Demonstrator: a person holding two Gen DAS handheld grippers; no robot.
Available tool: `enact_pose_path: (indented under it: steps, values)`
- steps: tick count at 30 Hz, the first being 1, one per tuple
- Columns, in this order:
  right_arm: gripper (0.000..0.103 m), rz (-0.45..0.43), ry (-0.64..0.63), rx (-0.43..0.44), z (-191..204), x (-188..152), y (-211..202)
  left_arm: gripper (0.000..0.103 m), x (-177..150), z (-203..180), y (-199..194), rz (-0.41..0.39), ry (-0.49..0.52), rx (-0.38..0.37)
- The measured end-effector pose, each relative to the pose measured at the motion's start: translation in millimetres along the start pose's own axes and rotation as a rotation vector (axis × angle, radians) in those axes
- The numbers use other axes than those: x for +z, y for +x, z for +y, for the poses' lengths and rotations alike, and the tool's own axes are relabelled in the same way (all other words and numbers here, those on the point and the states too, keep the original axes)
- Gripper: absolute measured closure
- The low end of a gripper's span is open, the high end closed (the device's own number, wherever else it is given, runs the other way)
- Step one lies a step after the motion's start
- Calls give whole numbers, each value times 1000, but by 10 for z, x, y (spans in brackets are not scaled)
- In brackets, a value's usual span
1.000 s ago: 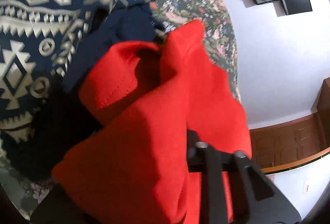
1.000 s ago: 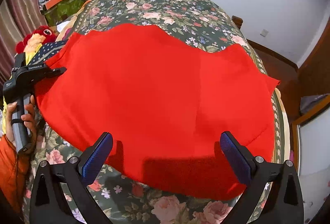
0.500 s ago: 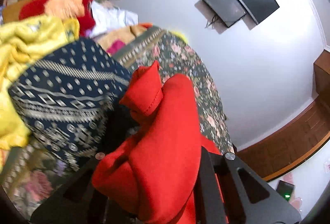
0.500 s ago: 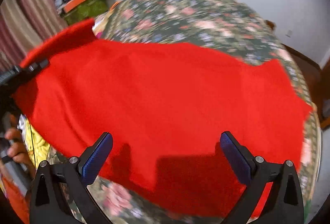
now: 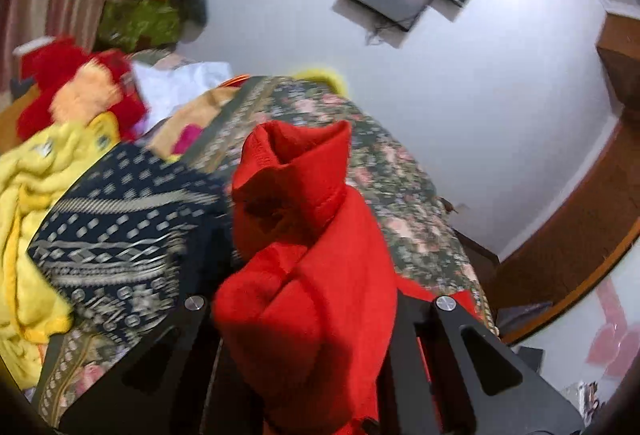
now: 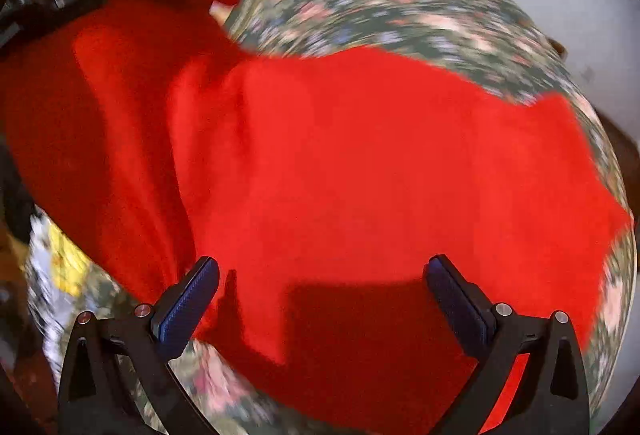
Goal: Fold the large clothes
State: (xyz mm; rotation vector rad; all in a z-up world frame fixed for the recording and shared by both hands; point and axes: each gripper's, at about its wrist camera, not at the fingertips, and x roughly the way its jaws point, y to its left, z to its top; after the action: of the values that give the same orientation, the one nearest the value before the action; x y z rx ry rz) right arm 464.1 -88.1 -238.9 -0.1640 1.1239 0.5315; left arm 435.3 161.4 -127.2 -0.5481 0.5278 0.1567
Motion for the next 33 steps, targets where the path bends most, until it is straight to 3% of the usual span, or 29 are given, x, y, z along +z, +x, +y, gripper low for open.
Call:
enact_pose_path:
  steps: [4,8,12,15,18,21,23,26,28,30,33]
  values:
    - [0,-71,159,-1,-637,-210,-456,95,78,-773,148,11,132,-47]
    - [0,-117,208,-108,-1103,-445,-811,95,-66,-1536,190,1,268,-120]
    - [0,-145,248,-163,-1443,-686,-1050,95,-550,-2139,214,29,405,-214]
    - [0,-130,287,-175,-1639,-871,-1136,95,-1058,-2379,311,121,510,-274]
    - [0,-105,322,-207,-1834,-1056,-1168,95,-1536,-2448,484,270,591,-305]
    - [0,-87,356,-217,-1961,-1216,-1210,95,-1953,-2328,749,435,635,-255]
    - [0,-83,375,-214,-2005,-1310,-1252,95,-2117,-2160,888,540,604,-243]
    - [0,-87,384,-209,-2014,-1393,-1313,89,-2147,-1984,850,614,543,-295]
    - [0,-93,391,-191,-1999,-1407,-1370,77,-2138,-1927,757,638,546,-307]
    - [0,-105,400,-166,-1978,-1385,-1398,46,-2077,-1873,674,660,544,-298]
    - [0,-130,412,-89,-1871,-1320,-1482,43,-1930,-1724,388,629,524,-324]
